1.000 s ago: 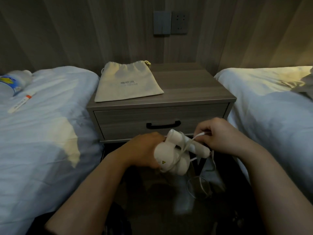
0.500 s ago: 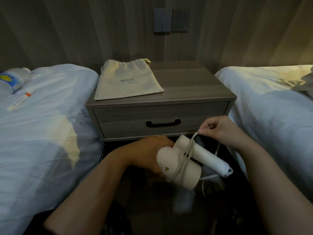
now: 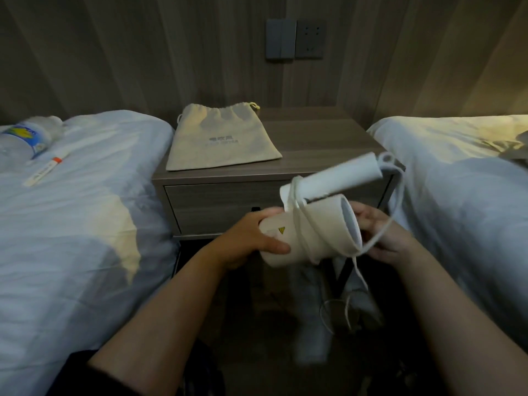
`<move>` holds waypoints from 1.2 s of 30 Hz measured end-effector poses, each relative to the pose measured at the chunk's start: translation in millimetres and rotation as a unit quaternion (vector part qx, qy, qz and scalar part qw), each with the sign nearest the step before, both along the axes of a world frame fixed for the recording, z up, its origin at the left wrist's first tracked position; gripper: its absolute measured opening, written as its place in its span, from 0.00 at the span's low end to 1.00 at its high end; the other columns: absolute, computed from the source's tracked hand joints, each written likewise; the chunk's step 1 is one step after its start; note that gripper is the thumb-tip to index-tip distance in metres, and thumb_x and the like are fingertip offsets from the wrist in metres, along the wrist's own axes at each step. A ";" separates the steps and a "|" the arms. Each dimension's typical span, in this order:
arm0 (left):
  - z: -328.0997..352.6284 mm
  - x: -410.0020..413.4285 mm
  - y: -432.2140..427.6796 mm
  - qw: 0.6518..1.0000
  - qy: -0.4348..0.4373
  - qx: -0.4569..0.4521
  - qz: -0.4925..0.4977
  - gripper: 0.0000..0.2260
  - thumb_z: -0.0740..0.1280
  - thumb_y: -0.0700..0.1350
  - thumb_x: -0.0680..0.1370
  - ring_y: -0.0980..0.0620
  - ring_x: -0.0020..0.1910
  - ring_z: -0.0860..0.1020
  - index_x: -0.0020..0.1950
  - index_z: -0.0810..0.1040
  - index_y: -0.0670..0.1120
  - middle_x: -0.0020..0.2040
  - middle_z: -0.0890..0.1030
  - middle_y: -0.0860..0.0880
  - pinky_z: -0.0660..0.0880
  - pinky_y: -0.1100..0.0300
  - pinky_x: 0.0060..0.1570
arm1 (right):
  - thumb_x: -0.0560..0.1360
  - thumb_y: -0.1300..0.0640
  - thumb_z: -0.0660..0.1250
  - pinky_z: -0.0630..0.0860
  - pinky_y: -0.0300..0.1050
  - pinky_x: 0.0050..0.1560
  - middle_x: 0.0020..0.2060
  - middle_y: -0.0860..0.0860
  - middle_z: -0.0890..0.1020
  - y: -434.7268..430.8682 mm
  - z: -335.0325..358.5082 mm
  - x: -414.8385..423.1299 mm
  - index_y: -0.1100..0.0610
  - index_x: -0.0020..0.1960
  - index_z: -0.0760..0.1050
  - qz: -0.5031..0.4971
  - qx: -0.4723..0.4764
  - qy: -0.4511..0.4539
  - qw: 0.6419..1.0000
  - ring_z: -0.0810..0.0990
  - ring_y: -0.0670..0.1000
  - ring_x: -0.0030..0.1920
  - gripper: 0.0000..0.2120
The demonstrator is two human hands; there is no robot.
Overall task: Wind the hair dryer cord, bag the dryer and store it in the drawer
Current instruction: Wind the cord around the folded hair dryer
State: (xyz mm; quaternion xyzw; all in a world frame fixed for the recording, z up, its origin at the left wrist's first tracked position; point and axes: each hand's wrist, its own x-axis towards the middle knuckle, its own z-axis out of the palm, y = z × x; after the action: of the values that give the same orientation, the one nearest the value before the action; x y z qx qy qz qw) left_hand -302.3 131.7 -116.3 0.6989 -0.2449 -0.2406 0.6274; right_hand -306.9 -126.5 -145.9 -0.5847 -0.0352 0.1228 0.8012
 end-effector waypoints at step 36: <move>-2.7 0.0 -9.2 0.868 -0.320 0.239 0.295 0.33 0.78 0.52 0.61 0.50 0.55 0.75 0.63 0.72 0.47 0.58 0.75 0.47 0.68 0.61 0.49 | 0.76 0.60 0.64 0.68 0.30 0.25 0.20 0.49 0.76 36.3 62.3 -44.9 0.54 0.49 0.79 0.144 -0.587 -0.078 0.793 0.72 0.42 0.20 0.06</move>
State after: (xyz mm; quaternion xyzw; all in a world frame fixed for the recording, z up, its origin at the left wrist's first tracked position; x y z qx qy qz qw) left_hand -302.4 122.5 -118.9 0.9058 -0.1501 0.1415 0.3700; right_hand -351.8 -90.2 -83.7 -0.9385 -0.1025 0.1877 0.2712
